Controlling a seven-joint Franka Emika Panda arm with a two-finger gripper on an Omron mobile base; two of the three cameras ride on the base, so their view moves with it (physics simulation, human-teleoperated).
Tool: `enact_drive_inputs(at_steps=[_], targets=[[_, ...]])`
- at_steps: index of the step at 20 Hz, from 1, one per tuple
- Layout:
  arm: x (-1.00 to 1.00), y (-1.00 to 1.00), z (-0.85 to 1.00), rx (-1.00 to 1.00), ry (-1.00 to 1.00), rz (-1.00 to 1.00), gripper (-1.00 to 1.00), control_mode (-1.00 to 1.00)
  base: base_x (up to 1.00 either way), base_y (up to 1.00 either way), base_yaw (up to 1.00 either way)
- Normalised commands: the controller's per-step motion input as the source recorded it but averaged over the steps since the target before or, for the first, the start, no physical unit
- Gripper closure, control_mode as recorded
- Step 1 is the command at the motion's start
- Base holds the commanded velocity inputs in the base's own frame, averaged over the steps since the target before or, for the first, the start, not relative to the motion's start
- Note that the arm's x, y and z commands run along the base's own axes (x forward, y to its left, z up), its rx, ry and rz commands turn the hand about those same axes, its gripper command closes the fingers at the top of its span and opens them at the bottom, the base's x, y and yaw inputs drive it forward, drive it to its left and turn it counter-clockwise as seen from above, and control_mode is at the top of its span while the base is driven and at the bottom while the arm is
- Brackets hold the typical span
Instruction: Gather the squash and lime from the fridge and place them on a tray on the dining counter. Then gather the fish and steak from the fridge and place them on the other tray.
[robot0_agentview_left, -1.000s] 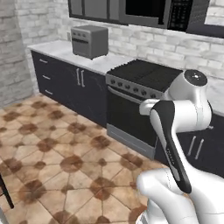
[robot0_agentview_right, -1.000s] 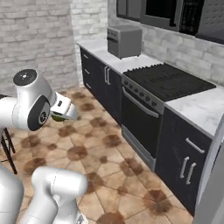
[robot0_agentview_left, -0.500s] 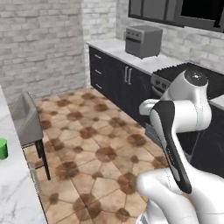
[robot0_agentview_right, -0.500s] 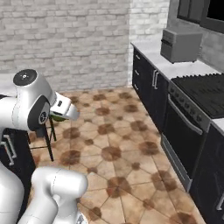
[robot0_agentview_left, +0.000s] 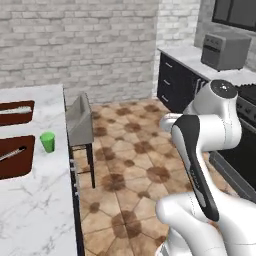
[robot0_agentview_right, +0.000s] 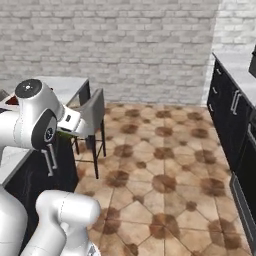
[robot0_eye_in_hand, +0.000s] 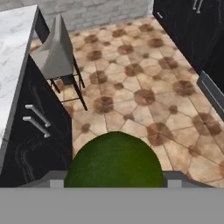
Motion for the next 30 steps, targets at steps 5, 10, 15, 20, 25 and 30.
enact_drive_inputs(at_steps=[5, 10, 15, 20, 25, 30], targets=[[0.00, 0.00, 0.00, 0.00, 0.00, 0.00, 1.00, 1.00, 0.14, -0.36, 0.48], [0.00, 0.00, 0.00, 0.00, 0.00, 0.00, 1.00, 1.00, 0.37, -0.64, 0.45], [0.00, 0.00, 0.00, 0.00, 0.00, 0.00, 1.00, 1.00, 0.42, -0.64, 0.43], [0.00, 0.00, 0.00, 0.00, 0.00, 0.00, 1.00, 1.00, 0.68, -0.48, 0.43], [0.00, 0.00, 0.00, 0.00, 0.00, 0.00, 1.00, 1.00, 0.70, -0.38, 0.41], [0.00, 0.00, 0.00, 0.00, 0.00, 0.00, 1.00, 1.00, 0.59, -0.39, 0.42]])
